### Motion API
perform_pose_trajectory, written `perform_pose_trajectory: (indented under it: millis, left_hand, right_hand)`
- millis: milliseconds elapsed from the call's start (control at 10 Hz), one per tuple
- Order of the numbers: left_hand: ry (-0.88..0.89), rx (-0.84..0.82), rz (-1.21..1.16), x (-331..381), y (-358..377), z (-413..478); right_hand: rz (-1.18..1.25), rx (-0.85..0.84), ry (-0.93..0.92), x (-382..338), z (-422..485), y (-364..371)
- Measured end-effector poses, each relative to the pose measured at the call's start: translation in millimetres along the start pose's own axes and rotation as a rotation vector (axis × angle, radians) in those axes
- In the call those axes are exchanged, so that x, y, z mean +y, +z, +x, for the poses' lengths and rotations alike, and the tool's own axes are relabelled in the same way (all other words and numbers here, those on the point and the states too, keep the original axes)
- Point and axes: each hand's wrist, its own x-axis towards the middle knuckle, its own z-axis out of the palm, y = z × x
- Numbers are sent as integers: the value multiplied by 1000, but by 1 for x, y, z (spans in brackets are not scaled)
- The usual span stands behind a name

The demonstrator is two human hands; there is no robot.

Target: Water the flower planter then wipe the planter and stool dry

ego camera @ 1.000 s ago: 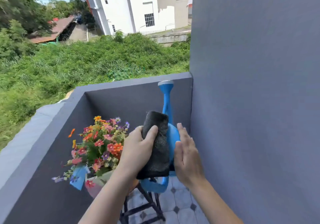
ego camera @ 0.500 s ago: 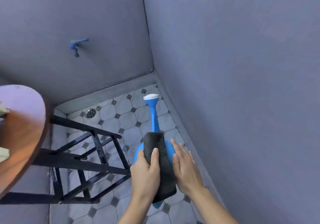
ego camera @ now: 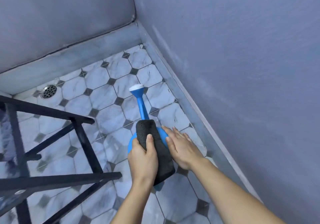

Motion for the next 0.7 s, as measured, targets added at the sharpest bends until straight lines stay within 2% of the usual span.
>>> perform_pose_trajectory:
  millis: [200,500,600,700]
  left_hand:
    - [-4,37,-51,-24,37,35]
    - [-65,-7,48,-17,45,43]
    - [-83,-73,86,-13,42,43]
    - [-166,-125,224,-3,24,39]
  right_hand:
    - [-92,-42,-19,28,47,13]
    - [-98,-38,-37,35,65,18]
    - [-139,-68,19,32,62,11]
    - [-140,-58,112,19,39,-3]
